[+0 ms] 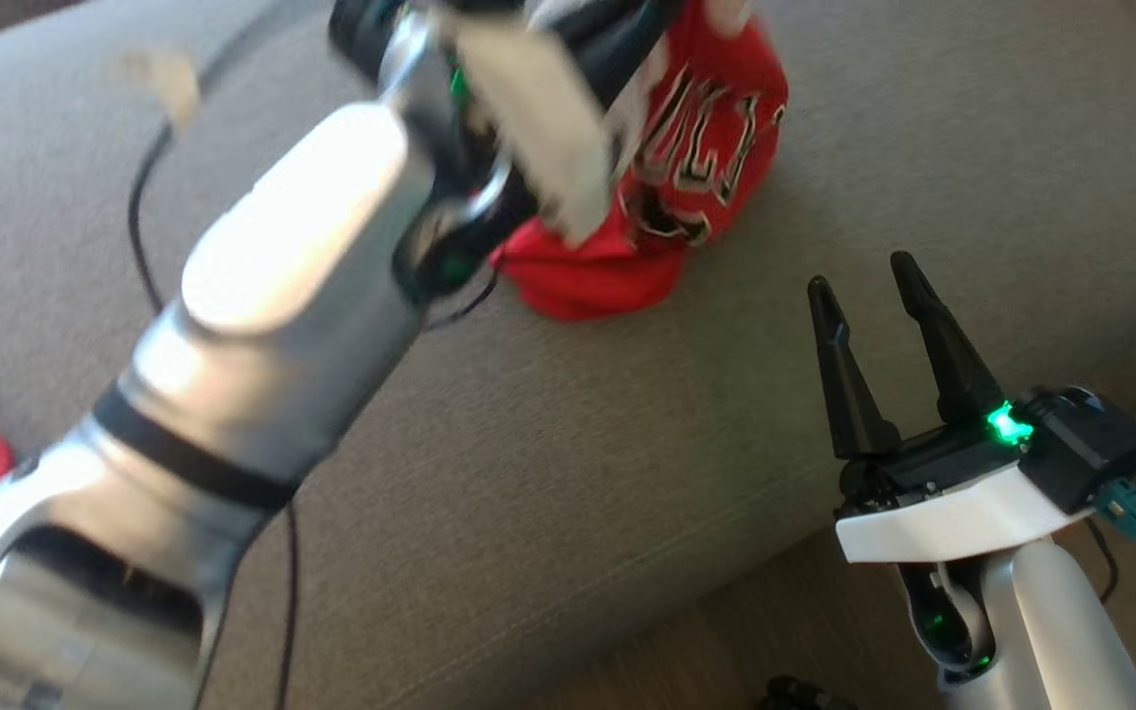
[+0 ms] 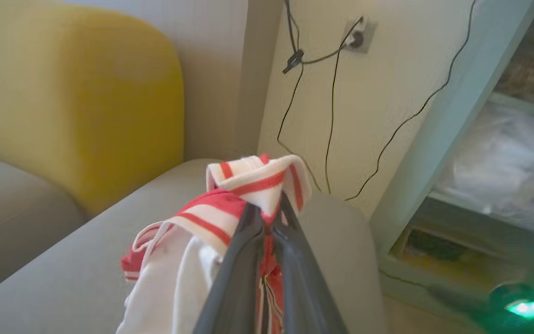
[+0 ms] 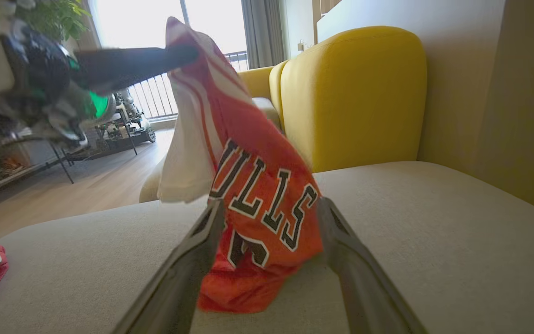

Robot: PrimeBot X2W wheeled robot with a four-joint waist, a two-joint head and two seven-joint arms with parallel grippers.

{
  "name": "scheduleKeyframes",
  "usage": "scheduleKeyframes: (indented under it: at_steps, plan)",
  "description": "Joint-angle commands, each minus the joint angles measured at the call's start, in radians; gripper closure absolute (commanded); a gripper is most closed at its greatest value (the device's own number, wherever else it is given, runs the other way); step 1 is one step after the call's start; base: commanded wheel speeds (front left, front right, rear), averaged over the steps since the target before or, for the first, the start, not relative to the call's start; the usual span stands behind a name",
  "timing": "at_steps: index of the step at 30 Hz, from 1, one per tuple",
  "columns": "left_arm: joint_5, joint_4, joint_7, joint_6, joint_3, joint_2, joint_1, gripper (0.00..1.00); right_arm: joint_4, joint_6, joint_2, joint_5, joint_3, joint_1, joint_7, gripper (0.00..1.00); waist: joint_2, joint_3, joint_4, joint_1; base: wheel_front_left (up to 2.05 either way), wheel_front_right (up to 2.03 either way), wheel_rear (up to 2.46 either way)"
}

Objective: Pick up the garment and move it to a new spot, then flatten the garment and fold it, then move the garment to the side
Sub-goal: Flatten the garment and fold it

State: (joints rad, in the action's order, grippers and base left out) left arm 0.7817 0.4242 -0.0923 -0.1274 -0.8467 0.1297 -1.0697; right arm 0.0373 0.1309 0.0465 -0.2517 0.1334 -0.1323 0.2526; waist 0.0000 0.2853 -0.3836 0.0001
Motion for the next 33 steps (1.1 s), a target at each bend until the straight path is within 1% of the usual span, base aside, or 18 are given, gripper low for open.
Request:
scheduleKeyframes:
  at_steps: [1,3,5,9,11,13,15,17,18,21,26,30,33]
  plan:
    - [0.019,-0.049,-0.021,0.009,0.047,-0.011,-0.076,1.00,0.028,0.000,0.004,-0.011,0.020,-0.006,0.009,0.00,0.0000,-0.040,-0.037,-0.0001,0.00,0.00,0.00]
    - [0.058,-0.063,-0.054,0.036,0.082,-0.036,-0.135,1.00,0.025,0.000,0.004,-0.017,0.021,-0.007,0.009,0.00,0.0000,-0.056,-0.045,-0.0001,0.00,0.00,0.00]
    - [0.078,-0.062,-0.052,0.066,0.115,-0.053,-0.192,1.00,0.024,0.000,0.004,-0.018,0.021,-0.008,0.009,0.00,0.0000,-0.070,-0.048,-0.0001,0.00,0.00,0.00]
    - [0.117,-0.014,0.009,0.143,0.194,-0.072,-0.293,1.00,0.029,0.000,0.004,-0.011,0.019,-0.005,0.009,0.00,0.0000,-0.093,-0.037,-0.0001,0.00,0.00,0.00]
    - [0.137,0.017,0.051,0.185,0.231,-0.076,-0.341,1.00,0.033,0.000,0.004,-0.009,0.016,-0.001,0.009,0.00,0.0000,-0.097,-0.021,-0.0001,0.00,0.00,0.00]
    - [0.154,0.057,0.086,0.227,0.257,-0.078,-0.385,1.00,0.036,0.000,0.004,-0.008,0.014,0.003,0.009,0.00,0.0000,-0.098,-0.001,-0.0001,0.00,0.00,0.00]
    - [0.155,0.123,0.103,0.258,0.263,-0.079,-0.407,1.00,0.037,0.000,0.004,-0.008,0.012,0.006,0.009,0.00,0.0000,-0.102,0.021,-0.0001,0.00,0.00,0.00]
    - [0.150,0.203,0.108,0.279,0.261,-0.073,-0.392,1.00,0.038,0.000,0.004,-0.009,0.012,0.007,0.009,0.00,0.0000,-0.104,0.034,-0.0001,0.00,0.00,0.00]
    - [0.147,0.243,0.112,0.286,0.261,-0.059,-0.375,1.00,0.038,0.000,0.004,-0.010,0.013,0.005,0.009,0.00,0.0000,-0.103,0.039,-0.0001,0.00,0.00,0.00]
    - [0.148,0.348,0.132,0.289,0.269,-0.004,-0.290,1.00,0.038,0.000,0.004,-0.011,0.015,0.002,0.009,0.00,0.0000,-0.099,0.048,-0.0001,0.00,0.00,0.00]
    - [0.170,0.465,0.165,0.242,0.285,0.112,-0.101,1.00,0.036,0.000,0.004,-0.005,0.013,0.004,0.009,0.00,0.0000,-0.085,0.060,-0.0001,0.00,0.00,0.00]
    - [0.157,0.525,0.215,0.214,0.284,0.210,0.013,1.00,0.027,0.000,0.004,0.016,0.014,0.009,0.009,0.00,0.0000,-0.068,0.082,-0.0001,0.00,0.00,0.00]
    - [0.154,0.554,0.240,0.200,0.286,0.258,0.063,1.00,0.016,0.000,0.004,0.035,0.017,0.012,0.009,0.00,0.0000,-0.056,0.105,-0.0001,0.00,0.00,0.00]
